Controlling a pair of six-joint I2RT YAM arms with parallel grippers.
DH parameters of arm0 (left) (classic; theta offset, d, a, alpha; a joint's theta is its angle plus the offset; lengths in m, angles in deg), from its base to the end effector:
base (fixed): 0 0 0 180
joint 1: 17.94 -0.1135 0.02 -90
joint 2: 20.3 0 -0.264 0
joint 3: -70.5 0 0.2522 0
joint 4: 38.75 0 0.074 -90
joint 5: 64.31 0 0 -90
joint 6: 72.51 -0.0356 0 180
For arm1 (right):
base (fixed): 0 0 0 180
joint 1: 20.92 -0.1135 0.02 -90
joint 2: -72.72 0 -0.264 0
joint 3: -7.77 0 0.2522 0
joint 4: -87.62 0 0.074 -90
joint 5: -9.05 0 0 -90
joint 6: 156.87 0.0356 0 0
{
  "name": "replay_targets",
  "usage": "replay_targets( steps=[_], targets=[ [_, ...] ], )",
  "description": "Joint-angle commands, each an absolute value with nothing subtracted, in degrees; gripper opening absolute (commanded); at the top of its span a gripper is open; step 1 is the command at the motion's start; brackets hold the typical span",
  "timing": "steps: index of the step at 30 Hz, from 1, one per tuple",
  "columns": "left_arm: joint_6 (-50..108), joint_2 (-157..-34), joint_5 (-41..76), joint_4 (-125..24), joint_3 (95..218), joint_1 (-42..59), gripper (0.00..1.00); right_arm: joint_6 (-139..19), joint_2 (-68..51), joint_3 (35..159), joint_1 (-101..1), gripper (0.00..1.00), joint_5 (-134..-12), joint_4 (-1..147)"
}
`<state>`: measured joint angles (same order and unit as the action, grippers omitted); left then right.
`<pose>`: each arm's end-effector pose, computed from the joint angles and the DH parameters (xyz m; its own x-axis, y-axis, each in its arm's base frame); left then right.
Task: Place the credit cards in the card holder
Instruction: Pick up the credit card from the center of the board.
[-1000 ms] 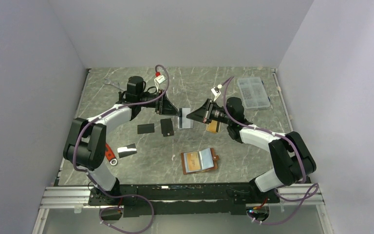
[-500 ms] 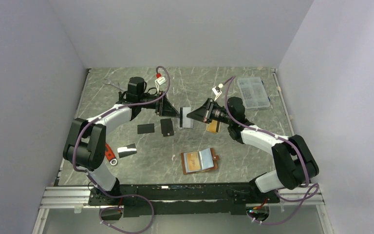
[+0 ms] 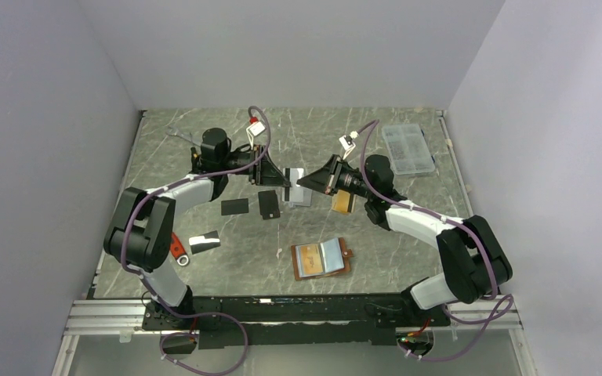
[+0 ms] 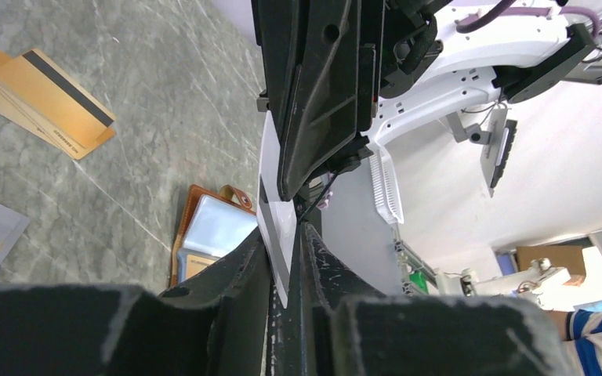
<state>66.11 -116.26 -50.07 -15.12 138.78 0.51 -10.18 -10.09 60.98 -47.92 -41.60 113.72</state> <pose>0.3242 -0.1445 0.2531 -0.7909 0.0693 -0.6080 0.6075 -0.0313 -0.7937 0.2638 0.1598 0.2447 -0.7945 0.3205 -0.5158 -0.4570 0.2438 0.8554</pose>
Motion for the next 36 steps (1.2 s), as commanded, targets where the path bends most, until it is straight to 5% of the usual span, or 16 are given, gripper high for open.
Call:
replay_targets(
  steps=[1, 11, 21, 26, 36],
  targets=[
    [71.9, -116.1, -53.6, -4.4, 138.7, 1.4, 0.24, -10.3, -9.9, 62.0, -48.5, 0.00, -42.6, 116.4],
    [65.7, -113.6, -53.6, -13.1, 139.6, 1.4, 0.13, -5.3, -11.8, 61.5, -50.0, 0.12, -36.6, 125.2],
    [72.0, -113.4, -54.1, -5.8, 139.4, -0.2, 0.00, -3.4, -12.4, 59.8, -50.5, 0.20, -33.5, 128.3],
    [74.9, -113.3, -54.1, -2.1, 138.9, -0.7, 0.00, -2.9, -11.3, 59.7, -50.5, 0.37, -32.5, 129.7],
    [79.5, -113.0, -53.6, 2.8, 138.5, -0.6, 0.00, -5.5, -13.2, 65.3, -52.2, 0.29, -34.3, 125.3]
  ],
)
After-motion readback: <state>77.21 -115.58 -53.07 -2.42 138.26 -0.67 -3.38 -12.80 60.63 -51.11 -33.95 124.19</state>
